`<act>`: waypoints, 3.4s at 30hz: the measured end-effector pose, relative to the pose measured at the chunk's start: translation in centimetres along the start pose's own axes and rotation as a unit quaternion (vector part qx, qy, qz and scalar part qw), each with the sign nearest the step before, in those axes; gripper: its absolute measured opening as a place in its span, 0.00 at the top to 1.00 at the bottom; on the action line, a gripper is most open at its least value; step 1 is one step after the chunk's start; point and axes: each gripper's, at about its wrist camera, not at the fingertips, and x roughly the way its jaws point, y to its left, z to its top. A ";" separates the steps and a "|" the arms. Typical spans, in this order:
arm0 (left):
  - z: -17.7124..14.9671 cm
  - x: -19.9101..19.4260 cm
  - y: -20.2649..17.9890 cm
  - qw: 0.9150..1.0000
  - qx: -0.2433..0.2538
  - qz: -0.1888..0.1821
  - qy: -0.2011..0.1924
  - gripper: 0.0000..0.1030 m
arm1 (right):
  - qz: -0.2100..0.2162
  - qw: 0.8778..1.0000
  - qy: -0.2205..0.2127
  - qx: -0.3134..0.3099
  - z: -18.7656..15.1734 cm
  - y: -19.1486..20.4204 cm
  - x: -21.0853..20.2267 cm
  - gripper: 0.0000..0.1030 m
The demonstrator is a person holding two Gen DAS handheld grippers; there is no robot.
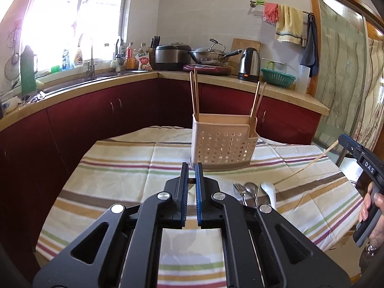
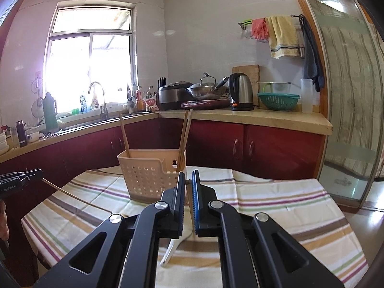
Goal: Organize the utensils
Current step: 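Carry the chopstick with the left gripper to the caddy while the right gripper carries its chopstick there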
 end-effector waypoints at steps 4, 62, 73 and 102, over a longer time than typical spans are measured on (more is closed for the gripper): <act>1.7 1.1 0.0 1.000 0.007 -0.004 -0.005 0.94 | 0.005 1.000 0.001 -0.006 1.1 0.4 1.4 0.94; 11.3 3.9 0.6 0.996 0.028 -0.070 -0.054 0.94 | 0.036 0.999 -0.020 -0.003 8.8 0.6 4.6 0.94; 17.5 2.3 -1.2 0.988 0.037 -0.088 -0.117 0.94 | 0.054 0.996 -0.075 -0.019 14.4 1.6 4.9 0.94; 19.3 15.4 -1.0 0.993 0.007 -0.061 -0.105 0.94 | 0.054 0.998 -0.033 -0.001 12.8 1.5 16.2 0.94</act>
